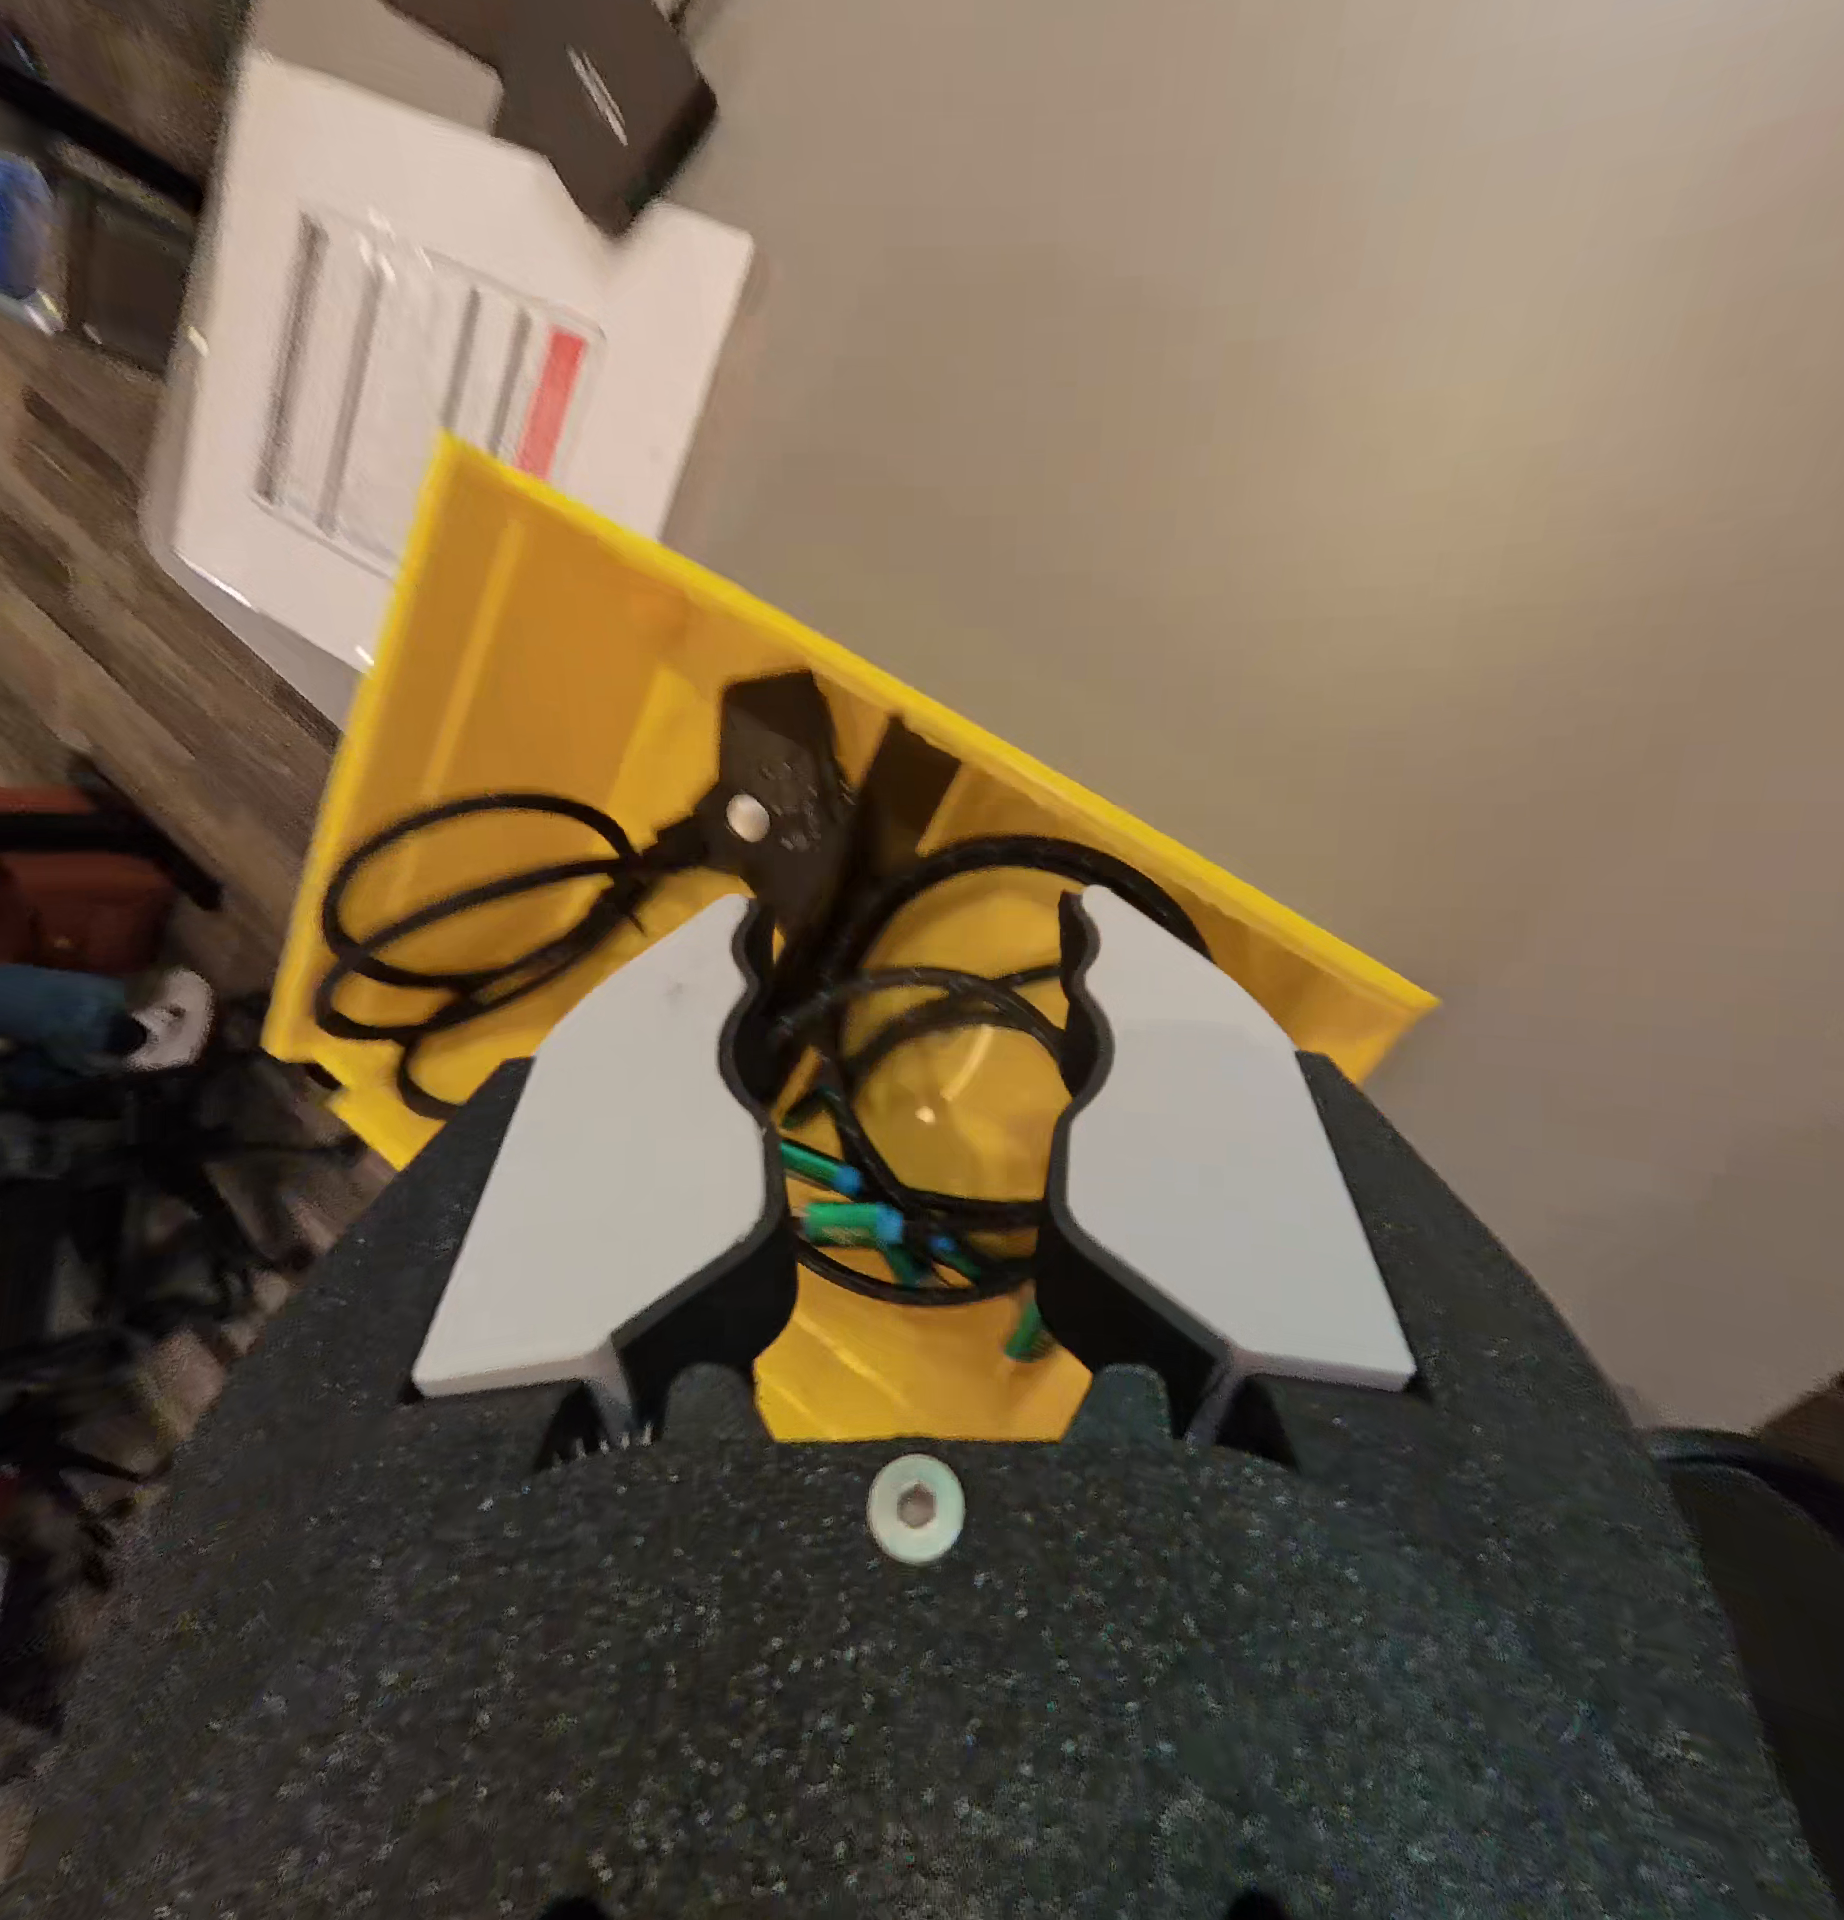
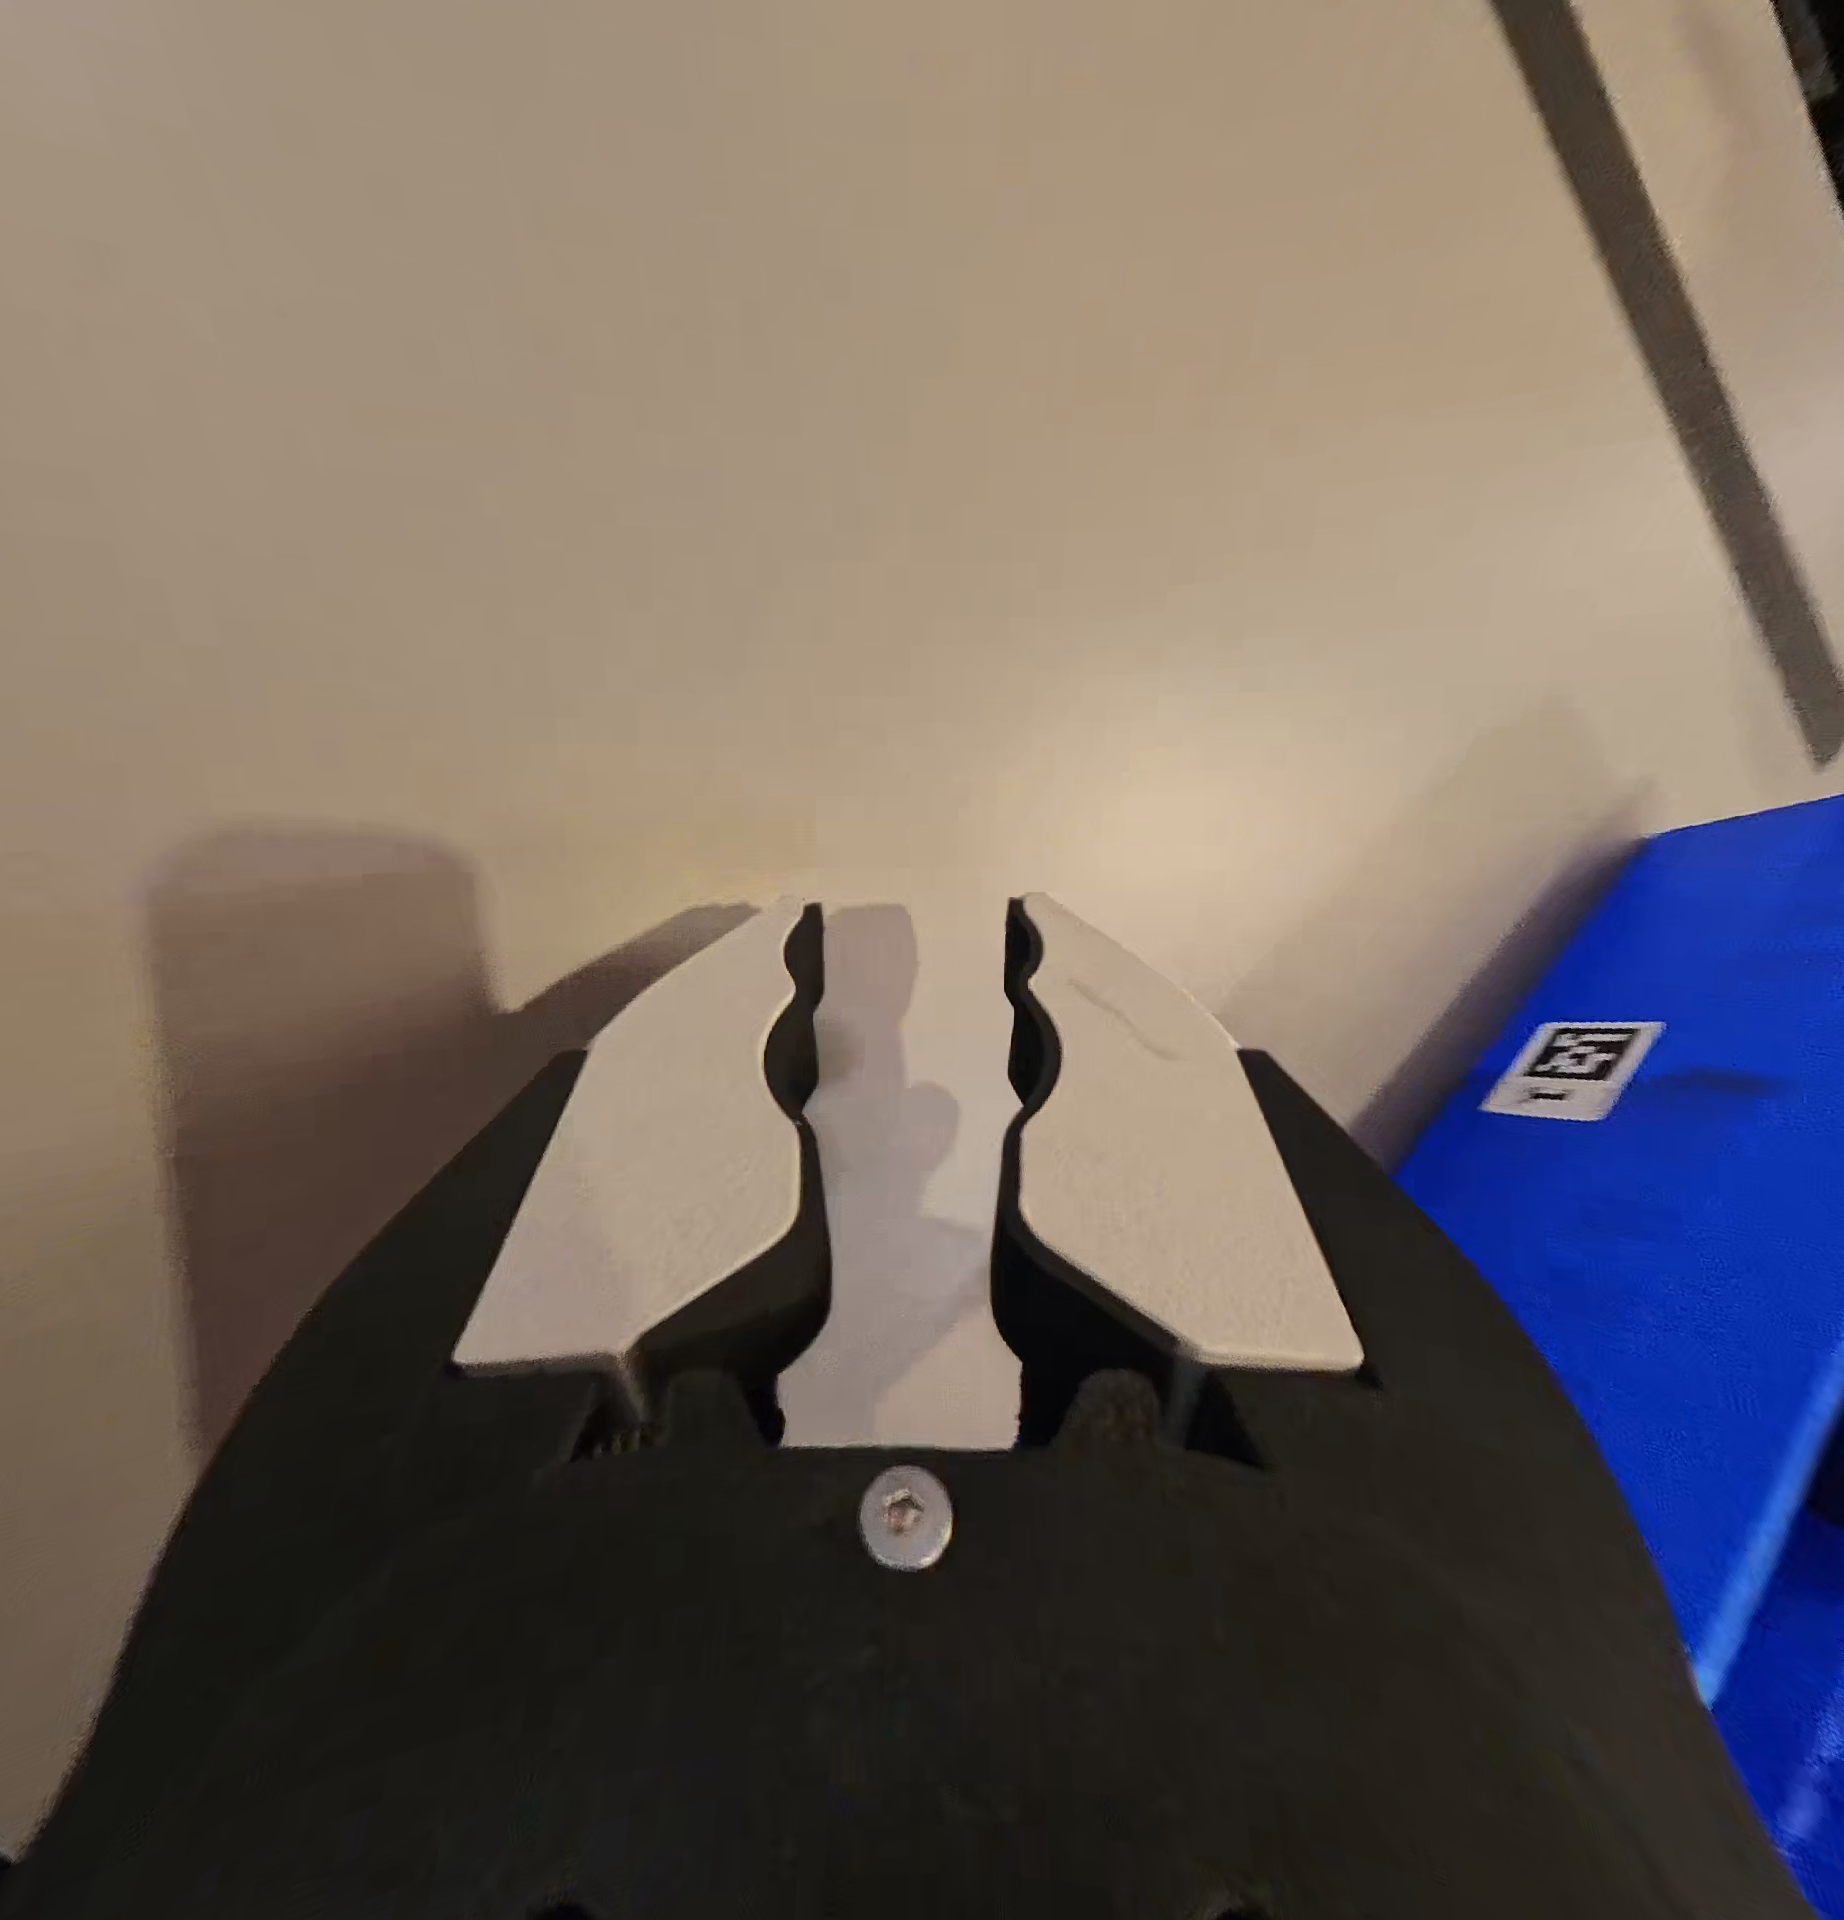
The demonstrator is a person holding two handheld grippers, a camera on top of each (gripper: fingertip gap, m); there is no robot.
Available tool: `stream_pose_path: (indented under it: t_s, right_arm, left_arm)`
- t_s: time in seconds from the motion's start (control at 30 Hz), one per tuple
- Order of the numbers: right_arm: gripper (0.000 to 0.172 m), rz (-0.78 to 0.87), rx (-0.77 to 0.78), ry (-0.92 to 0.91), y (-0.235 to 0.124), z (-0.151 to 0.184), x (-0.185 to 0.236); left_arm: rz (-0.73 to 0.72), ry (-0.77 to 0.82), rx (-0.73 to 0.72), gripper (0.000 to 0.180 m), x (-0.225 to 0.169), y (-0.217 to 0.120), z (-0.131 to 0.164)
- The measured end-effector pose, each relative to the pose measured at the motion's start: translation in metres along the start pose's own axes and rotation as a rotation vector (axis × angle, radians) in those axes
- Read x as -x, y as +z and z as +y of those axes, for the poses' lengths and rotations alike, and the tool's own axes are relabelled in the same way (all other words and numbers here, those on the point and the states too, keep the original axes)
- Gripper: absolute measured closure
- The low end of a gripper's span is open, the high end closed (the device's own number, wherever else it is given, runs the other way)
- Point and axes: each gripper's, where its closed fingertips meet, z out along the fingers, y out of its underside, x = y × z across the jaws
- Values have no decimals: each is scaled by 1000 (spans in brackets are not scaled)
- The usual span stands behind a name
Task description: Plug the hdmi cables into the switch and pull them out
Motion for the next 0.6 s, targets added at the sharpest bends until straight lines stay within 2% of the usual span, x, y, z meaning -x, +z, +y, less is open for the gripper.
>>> stream_pose_path:
  t_s: [0.17,0.3,0.4,0.6]
  right_arm:
    - [138,-32,-29,88,17,14,13]
    - [144,-47,-97,154,22,11,13]
    - [147,-78,-139,234,22,12,12]
    - [145,-86,-146,269,21,15,10]
  left_arm:
    - [65,-144,128,127,-28,16,43]
    - [100,-246,136,127,-35,30,55]
    - [201,-303,141,127,-49,39,60]
    - [262,-332,228,132,-63,59,77]
